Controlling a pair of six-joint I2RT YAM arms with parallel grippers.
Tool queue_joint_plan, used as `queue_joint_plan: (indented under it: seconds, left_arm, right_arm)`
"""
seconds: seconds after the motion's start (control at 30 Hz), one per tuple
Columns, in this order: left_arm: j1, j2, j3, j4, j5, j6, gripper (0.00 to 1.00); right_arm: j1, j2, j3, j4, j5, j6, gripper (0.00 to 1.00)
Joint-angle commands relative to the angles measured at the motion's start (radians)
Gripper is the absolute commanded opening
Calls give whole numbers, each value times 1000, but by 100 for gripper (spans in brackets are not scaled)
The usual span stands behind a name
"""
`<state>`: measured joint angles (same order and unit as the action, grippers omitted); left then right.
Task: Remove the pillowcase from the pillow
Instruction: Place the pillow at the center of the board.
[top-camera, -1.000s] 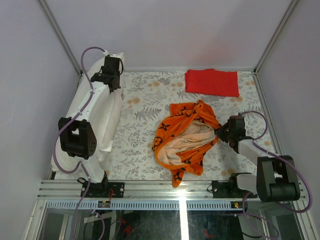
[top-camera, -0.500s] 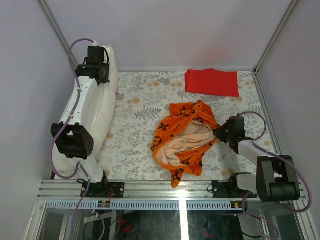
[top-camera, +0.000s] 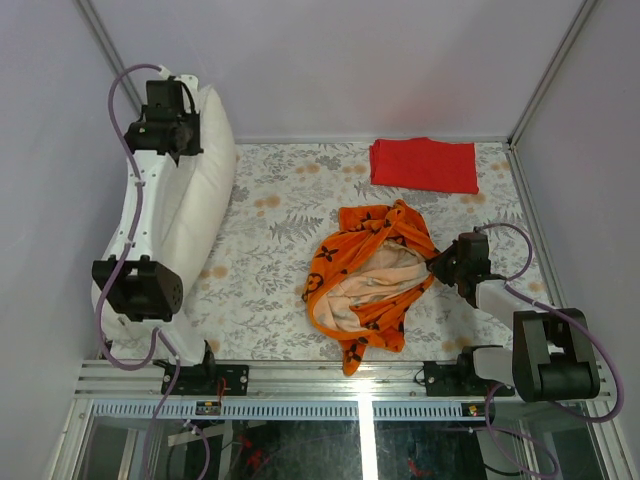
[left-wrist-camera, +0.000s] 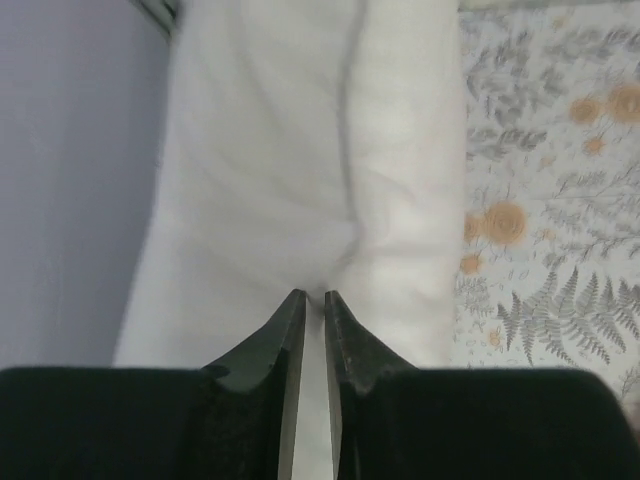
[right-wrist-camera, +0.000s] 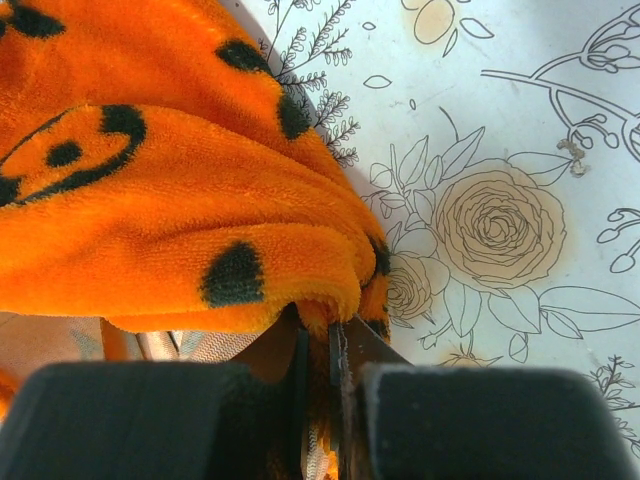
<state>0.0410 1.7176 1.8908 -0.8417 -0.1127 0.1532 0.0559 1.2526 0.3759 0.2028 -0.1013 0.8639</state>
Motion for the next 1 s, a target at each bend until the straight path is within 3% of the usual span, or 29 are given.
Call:
queue_joint_plan:
  seconds: [0.0, 0.13, 0.23, 0.3, 0.37, 0.43, 0.47, 0.53, 0.63, 0.83, 0.97]
  left_arm:
    - [12, -64, 223, -16, 27, -29, 15]
    - [12, -41, 386, -95, 76, -55, 18]
    - [13, -44, 377, -90, 18, -45, 18]
    - [12, -52, 336, -98, 8, -47, 25]
    - [-13, -87, 272, -113, 80, -61, 44]
    - [-171, -148, 158, -96, 37, -26, 96]
    - [-314, -186, 68, -65, -57, 10, 100]
    - [-604, -239, -121, 13, -215, 31, 100]
    - [-752, -213, -203, 34, -245, -116, 100]
    - [-791, -178, -431, 179, -109, -441, 100]
    - [-679, -224, -683, 409, 64, -585, 100]
  right_arm:
    - [2, 6, 1, -3, -44, -5, 0]
    - [2, 5, -3, 8, -47, 4, 0]
    - [2, 10, -3, 14, -52, 5, 0]
    - [2, 15, -5, 19, -55, 5, 0]
    - [2, 24, -6, 28, -59, 6, 0]
    - [2, 38, -8, 41, -65, 10, 0]
    - [3, 47, -8, 47, -68, 12, 0]
    - [3, 64, -3, 52, -80, 11, 0]
    - [2, 69, -2, 46, -86, 5, 0]
    - [2, 38, -9, 28, -60, -5, 1]
    - [2, 40, -9, 26, -63, -8, 1]
